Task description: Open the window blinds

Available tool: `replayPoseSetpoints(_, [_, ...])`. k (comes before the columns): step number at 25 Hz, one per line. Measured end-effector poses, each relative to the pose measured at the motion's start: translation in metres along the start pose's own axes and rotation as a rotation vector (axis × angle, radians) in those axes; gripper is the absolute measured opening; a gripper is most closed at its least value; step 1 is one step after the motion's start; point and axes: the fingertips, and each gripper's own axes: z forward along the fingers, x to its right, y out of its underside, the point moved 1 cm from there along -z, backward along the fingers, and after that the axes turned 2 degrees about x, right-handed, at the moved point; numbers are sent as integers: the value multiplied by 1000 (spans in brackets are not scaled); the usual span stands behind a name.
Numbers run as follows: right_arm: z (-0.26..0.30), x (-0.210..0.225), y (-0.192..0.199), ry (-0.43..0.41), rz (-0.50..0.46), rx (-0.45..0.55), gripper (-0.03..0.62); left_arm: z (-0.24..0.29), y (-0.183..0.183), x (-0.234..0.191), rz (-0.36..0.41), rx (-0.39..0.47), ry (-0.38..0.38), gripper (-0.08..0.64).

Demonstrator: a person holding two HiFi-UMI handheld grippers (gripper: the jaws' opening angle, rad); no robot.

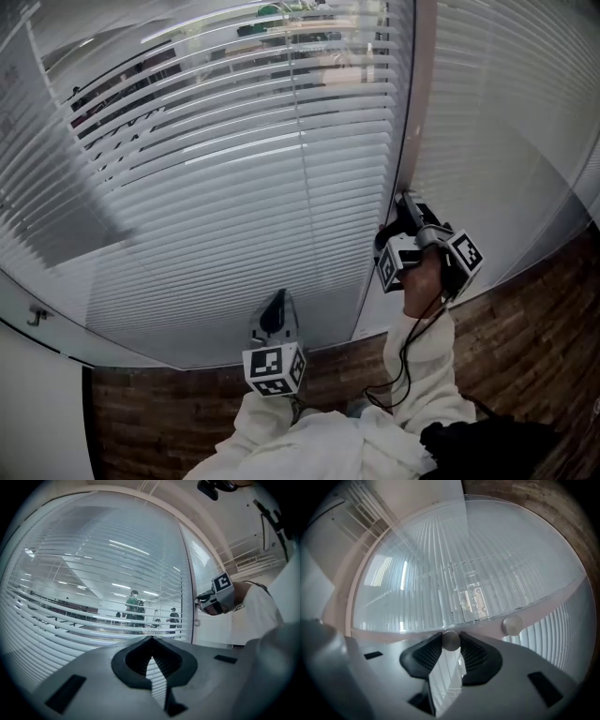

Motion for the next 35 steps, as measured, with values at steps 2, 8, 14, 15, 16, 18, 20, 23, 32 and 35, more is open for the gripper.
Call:
replayPoseSetpoints(2, [-1,1,-1,-9,94,4,132,-1,0,0,1,-1,-4,0])
replayPoseSetpoints(8, [-3,5,0,-50,306,43,132,-4,0,-3,5,-2,-16,0])
replayPoseSetpoints(14, [-2,6,-1,-86,365,42,132,-6,0,-11,-4,-5,-37,0])
replayPoseSetpoints(15, [-1,5,-1,-91,329,34,132,-6,0,-11,-4,-4,-37,0])
replayPoseSetpoints(16, [-1,3,0,-99,264,19,132,-5,0,-10,-3,-2,-35,0])
replayPoseSetpoints(18, [-10,-6,11,-122,40,-42,132,-5,-1,-7,-1,4,-28,0])
replayPoseSetpoints(20, [-30,-16,37,-150,-294,-131,132,-6,-5,-5,-2,16,-24,0])
replayPoseSetpoints(23, [-61,9,82,-145,-878,-284,132,-6,-19,-6,-10,47,-32,0])
replayPoseSetpoints(32, [-136,103,146,-213,-1774,-469,11,-18,9,34,-20,-22,44,0])
replayPoseSetpoints(35, [-130,94,147,-226,-1760,-436,11,-22,16,32,-42,-41,35,0])
